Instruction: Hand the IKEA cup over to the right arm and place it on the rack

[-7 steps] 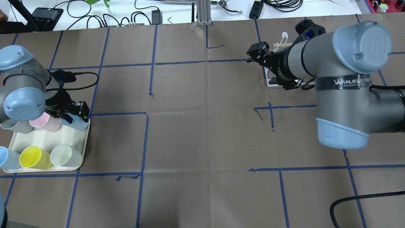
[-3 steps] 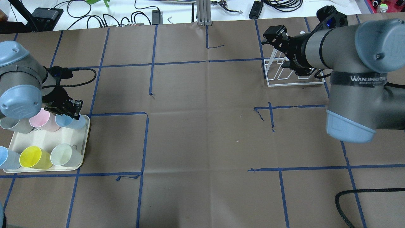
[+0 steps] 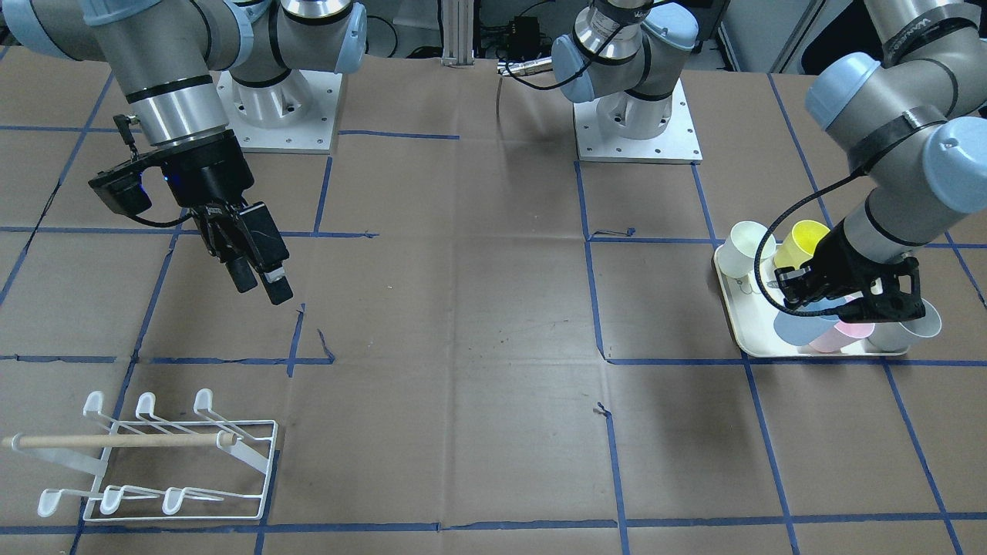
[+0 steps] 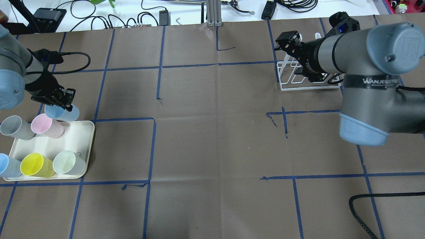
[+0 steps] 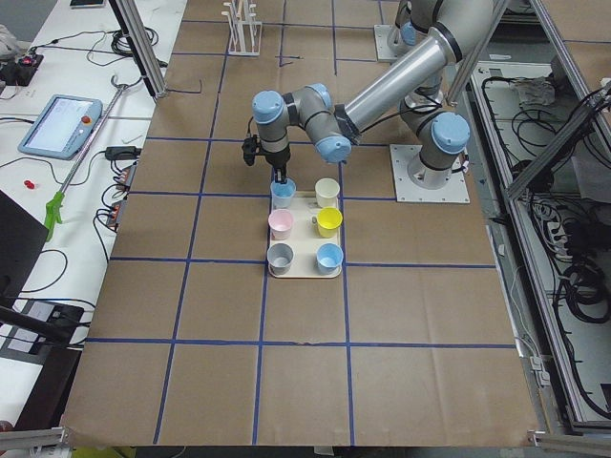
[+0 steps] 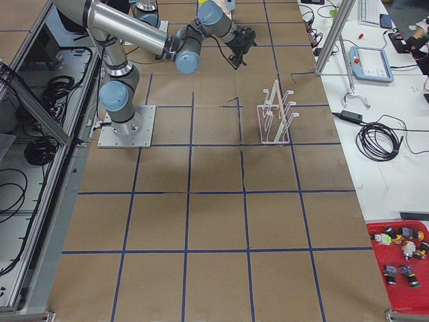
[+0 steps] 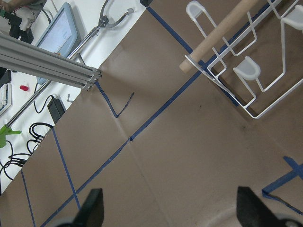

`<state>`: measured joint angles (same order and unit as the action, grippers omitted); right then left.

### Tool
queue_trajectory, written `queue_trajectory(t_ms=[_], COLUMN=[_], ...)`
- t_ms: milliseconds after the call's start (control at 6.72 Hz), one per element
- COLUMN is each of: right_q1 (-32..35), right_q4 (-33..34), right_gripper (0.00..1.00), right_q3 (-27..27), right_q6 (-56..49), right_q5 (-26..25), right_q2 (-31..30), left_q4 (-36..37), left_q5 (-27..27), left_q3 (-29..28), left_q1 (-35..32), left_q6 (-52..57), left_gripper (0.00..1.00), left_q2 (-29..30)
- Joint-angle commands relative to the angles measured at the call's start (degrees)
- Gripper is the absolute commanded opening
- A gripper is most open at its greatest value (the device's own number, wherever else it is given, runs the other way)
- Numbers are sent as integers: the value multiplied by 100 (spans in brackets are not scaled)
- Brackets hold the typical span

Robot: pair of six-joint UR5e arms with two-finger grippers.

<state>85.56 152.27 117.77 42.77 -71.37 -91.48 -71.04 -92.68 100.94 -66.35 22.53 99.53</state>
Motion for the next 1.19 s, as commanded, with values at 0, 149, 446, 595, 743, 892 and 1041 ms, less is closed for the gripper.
queue_trajectory(t_ms=[0,149,446,595,743,892,1041], right_q1=[-13,-22,-57,-109,-188,-197,-189], right_q4=[22,5,48,118,84,75,119], right_gripper=[100,100,100,100,100,100,100], right_q3=[0,-34,-61,-52,17,18,140], right_q6=[-6,3,-6,-14,-23,-32,37], right_q5=[1,1,18,70,62,80,262], right_q2=[208,149,200,201,-26,-2,-1], left_q4=[-1057,-1113,-790,-101,480,1200,2295], left_q5=[48,92,1998,2817,3731,4227,4702], left_q3=[-1185,-1373,-1376,-1245,-1087,-815,-412], left_q1=[-289,-482,-537,-563,-598,-764,-957], left_q6=[-3,6,-11,145,504,664,700], left_gripper=[0,0,0,0,0,0,0], left_q2=[-39,-39,-179,-162,-101,-179,-101])
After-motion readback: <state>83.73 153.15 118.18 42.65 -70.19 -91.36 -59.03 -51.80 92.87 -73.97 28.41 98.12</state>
